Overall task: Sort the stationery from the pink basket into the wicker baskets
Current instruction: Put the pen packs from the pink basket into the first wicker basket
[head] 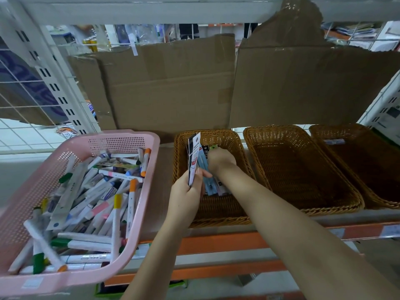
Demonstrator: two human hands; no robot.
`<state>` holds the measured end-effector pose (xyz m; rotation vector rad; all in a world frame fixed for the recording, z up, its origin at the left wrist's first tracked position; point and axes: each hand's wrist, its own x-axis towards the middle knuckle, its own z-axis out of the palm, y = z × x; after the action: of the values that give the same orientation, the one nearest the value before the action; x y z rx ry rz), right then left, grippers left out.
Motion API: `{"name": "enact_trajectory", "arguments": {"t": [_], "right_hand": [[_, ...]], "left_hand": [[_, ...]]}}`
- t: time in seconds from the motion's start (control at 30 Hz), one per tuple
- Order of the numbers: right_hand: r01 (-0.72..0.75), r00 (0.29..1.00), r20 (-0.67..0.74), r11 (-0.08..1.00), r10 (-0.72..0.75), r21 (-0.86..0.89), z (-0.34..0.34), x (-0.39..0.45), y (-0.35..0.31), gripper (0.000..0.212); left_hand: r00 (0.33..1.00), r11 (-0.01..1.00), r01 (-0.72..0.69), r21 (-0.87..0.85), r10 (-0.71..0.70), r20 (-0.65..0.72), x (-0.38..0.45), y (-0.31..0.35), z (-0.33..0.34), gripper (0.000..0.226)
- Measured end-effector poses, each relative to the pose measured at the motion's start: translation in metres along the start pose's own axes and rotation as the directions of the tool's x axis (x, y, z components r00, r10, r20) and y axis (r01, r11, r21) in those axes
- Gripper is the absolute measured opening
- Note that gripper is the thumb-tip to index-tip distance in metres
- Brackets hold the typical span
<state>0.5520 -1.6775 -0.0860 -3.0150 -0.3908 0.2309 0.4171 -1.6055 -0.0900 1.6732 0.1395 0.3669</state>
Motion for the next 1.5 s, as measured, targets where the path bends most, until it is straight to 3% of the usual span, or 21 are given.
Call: {"name": "enact_trajectory", "arguments": {"t": [0.3, 0.47, 0.57, 0.7, 0.83, 1.03, 1.17, 1.5], "right_hand": [[-0.044, 0.997, 0.063, 0.999, 0.042, 0.026, -0.007, 0.004, -0.002, 0.031], [-0.071, 0.997, -0.005, 0.986, 0.073, 0.151, -0.018, 0.003, 0.018, 0.013], [-0.086, 0.996, 0.024, 0.975, 0.083, 0.206, -0.019, 0.005, 0.024, 0.01], [-0.095, 0.995, 0.052, 0.984, 0.088, 0.151, -0.011, 0.006, 0.021, 0.021], [-0.066, 0.997, -0.045, 0.996, 0.069, 0.053, -0.013, 0.005, 0.02, 0.023], [0.003, 1.0, -0.017, 0.99, -0.001, 0.142, 0.0, 0.005, 0.004, 0.021], [-0.017, 1.0, -0.001, 0.99, 0.018, 0.139, 0.007, 0.01, 0.001, 0.029], [-0.022, 0.999, -0.041, 0.996, 0.026, 0.09, 0.009, 0.019, -0.003, 0.022]], "left_hand": [[1.0, 1.0, 0.01, -0.008, -0.01, -0.005, 0.0, 0.0, -0.002, 0.031], [1.0, 0.999, 0.027, -0.034, -0.027, 0.007, 0.0, 0.001, -0.002, 0.03], [0.999, 1.0, 0.027, -0.004, -0.027, 0.022, 0.0, 0.0, -0.002, 0.031], [0.999, 0.999, 0.025, -0.022, -0.025, 0.025, 0.001, 0.001, -0.003, 0.031], [0.999, 1.0, 0.024, -0.001, -0.024, 0.029, 0.001, 0.0, -0.003, 0.032], [1.0, 1.0, 0.018, -0.012, -0.018, 0.014, 0.002, -0.002, -0.003, 0.036], [1.0, 1.0, 0.022, -0.008, -0.022, 0.001, 0.003, -0.002, -0.003, 0.038], [0.999, 0.999, 0.04, -0.003, -0.04, 0.004, 0.0, 0.001, -0.005, 0.032]]}}
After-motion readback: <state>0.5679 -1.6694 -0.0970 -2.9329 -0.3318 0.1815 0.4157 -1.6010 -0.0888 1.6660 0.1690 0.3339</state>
